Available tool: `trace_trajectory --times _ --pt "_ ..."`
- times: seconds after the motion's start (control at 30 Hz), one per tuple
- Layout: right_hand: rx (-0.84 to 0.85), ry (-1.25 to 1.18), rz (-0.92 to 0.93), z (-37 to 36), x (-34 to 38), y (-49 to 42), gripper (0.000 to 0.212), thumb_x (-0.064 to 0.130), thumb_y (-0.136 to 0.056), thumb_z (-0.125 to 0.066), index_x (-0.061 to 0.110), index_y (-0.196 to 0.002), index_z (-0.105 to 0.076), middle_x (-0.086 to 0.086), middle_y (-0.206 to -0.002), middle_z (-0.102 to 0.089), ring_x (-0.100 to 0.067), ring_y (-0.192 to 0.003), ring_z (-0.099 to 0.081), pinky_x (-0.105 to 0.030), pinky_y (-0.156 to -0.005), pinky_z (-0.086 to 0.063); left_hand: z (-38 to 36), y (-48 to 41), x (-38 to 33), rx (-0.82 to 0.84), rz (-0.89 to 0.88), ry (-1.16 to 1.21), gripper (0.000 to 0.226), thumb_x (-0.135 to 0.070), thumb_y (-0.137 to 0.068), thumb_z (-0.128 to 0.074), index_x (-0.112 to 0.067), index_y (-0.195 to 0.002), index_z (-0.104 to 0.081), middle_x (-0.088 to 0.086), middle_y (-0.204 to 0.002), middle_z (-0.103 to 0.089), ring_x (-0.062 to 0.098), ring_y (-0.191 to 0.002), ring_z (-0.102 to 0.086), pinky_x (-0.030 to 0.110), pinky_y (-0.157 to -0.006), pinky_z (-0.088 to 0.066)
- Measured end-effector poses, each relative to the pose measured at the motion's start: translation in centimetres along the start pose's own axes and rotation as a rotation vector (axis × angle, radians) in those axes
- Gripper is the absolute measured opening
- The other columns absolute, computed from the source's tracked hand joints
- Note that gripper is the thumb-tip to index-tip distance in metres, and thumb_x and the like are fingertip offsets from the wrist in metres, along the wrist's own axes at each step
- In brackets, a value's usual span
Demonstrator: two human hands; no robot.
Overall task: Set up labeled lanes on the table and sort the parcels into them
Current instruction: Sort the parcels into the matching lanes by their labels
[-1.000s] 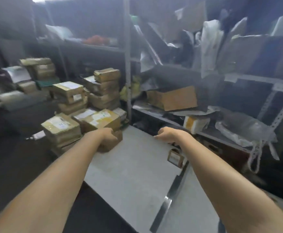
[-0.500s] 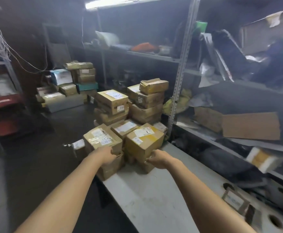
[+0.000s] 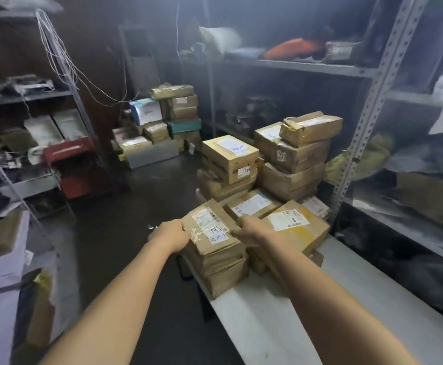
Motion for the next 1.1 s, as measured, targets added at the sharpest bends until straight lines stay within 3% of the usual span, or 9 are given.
trace_trajectory --times 0.17,0.3,0.43,0.63,0.7,0.83,0.97,1.1 --pt "-0.033 -0.004 -0.04 -0.8 2.1 -5.6 0.058 0.044 -0.098 -0.052 0.013 -0.147 -0.045 -0.008 -0.146 -0.054 -0.027 -0.13 -0.052 -0.037 -0.104 -0.043 -1.7 -5.3 2.8 0.038 0.072 0.187 0.043 -0.042 -0.093 -0.045 -0.028 -0.134 -0.048 0.008 -0.132 -0.058 0.032 -0.113 -0.058 0.034 -0.093 -0.049" --pt "-0.034 -0.045 -0.117 -2.5 1.8 -8.8 0.062 0.047 -0.098 -0.053 0.014 -0.149 -0.041 -0.01 -0.145 -0.053 -0.028 -0.131 -0.051 -0.037 -0.106 -0.043 -5.3 -8.5 3.5 0.149 0.074 0.339 0.068 -0.049 -0.093 -0.05 -0.03 -0.153 -0.025 0.008 -0.142 -0.051 0.034 -0.121 -0.053 0.04 -0.092 -0.051" --pt "-0.018 -0.098 -0.17 -4.1 0.4 -10.7 0.057 0.047 -0.099 -0.052 0.01 -0.142 -0.046 -0.013 -0.137 -0.057 -0.03 -0.124 -0.054 -0.037 -0.102 -0.044 -8.0 -10.8 3.7 0.238 0.172 0.518 0.076 -0.046 -0.093 -0.052 -0.027 -0.156 -0.013 0.01 -0.139 -0.05 0.035 -0.12 -0.05 0.046 -0.091 -0.051" --pt "0.02 -0.276 -0.213 -5.7 -1.0 -11.8 0.07 0.052 -0.094 -0.058 0.012 -0.148 -0.04 -0.008 -0.141 -0.055 -0.028 -0.125 -0.055 -0.042 -0.107 -0.044 -10.8 -11.8 3.2 0.365 0.3 0.867 0.096 -0.048 -0.09 -0.059 -0.041 -0.153 0.013 0.005 -0.145 -0.044 0.038 -0.123 -0.05 0.058 -0.09 -0.051" --pt "0.031 -0.296 -0.215 -5.7 -1.1 -12.0 0.078 0.054 -0.092 -0.06 0.014 -0.154 -0.033 -0.007 -0.147 -0.05 -0.028 -0.13 -0.052 -0.042 -0.109 -0.042 -11.6 -12.3 3.1 0.388 0.32 0.951 0.097 -0.049 -0.087 -0.063 -0.046 -0.15 0.01 0.006 -0.141 -0.049 0.038 -0.117 -0.054 0.061 -0.092 -0.049" --pt "0.121 -0.406 -0.257 -6.2 -1.3 -11.4 0.087 0.054 -0.09 -0.065 0.02 -0.159 -0.024 -0.004 -0.156 -0.04 -0.028 -0.138 -0.044 -0.042 -0.11 -0.042 -11.2 -12.8 3.3 0.338 0.259 0.989 0.095 -0.041 -0.093 -0.064 -0.039 -0.156 0.008 0.004 -0.141 -0.05 0.031 -0.116 -0.053 0.045 -0.093 -0.045" --pt "0.111 -0.593 -0.281 -7.5 -1.2 -11.1 0.082 0.041 -0.092 -0.069 0.02 -0.157 -0.025 -0.003 -0.149 -0.05 -0.025 -0.131 -0.052 -0.038 -0.109 -0.043 -11.8 -13.1 4.3 0.37 0.25 1.004 0.095 -0.047 -0.088 -0.07 -0.043 -0.156 -0.004 -0.001 -0.145 -0.049 0.029 -0.124 -0.052 0.055 -0.104 -0.041" --pt "0.068 -0.687 -0.261 -8.1 -0.8 -10.8 0.079 0.034 -0.092 -0.07 0.02 -0.157 -0.027 -0.003 -0.146 -0.053 -0.022 -0.127 -0.055 -0.04 -0.11 -0.044 -12.0 -12.7 4.1 0.402 0.218 1.046 0.076 -0.038 -0.09 -0.071 -0.044 -0.15 -0.024 -0.006 -0.128 -0.061 0.017 -0.101 -0.061 0.037 -0.073 -0.049"
Point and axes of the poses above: each hand's wrist, its own y-axis away from the middle knuckle, its own z-axis out of the back of the hand, x = y × z, the point moved 7 cm from there along -y, towards the middle knuckle
